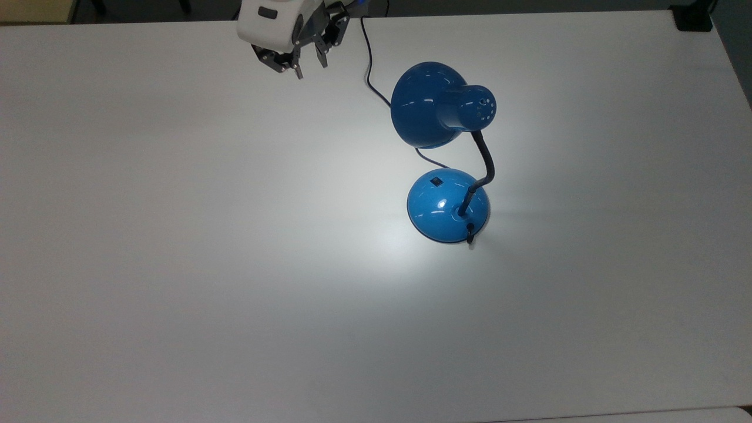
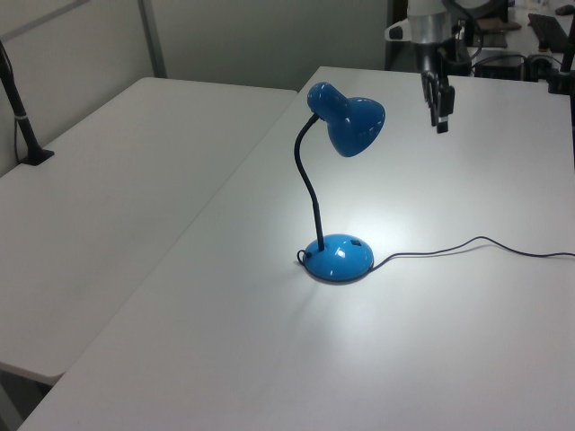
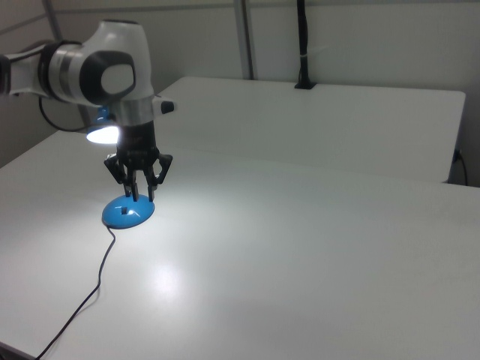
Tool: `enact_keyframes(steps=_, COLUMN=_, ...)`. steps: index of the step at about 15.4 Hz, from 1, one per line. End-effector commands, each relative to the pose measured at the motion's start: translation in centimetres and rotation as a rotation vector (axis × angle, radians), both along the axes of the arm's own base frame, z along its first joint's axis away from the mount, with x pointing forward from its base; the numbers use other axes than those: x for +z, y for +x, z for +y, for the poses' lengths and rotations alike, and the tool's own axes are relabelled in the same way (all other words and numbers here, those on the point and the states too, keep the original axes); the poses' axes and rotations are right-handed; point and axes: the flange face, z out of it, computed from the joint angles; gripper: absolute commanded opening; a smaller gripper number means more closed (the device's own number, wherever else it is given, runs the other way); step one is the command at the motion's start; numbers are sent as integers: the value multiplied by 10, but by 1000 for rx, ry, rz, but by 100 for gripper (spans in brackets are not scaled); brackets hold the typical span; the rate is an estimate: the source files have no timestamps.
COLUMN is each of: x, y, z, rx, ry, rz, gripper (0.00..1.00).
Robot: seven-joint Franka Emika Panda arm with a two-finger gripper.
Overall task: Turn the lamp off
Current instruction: 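Move the gripper over the blue lamp base toward its switch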
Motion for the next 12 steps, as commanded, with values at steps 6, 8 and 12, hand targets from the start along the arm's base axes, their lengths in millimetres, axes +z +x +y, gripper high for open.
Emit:
enact_keyframes(steps=6, x=-82, y=5, z=80, rx=-4, ry=74, rz=-267, gripper=0)
enact_keyframes(steps=8, x=-98, y=9, z=96, rx=-27, ry=85, rz=-292, gripper=0)
enact_keyframes(steps=12, x=-114, y=15, z=113, rx=-89, ry=101, rz=-316, gripper=0)
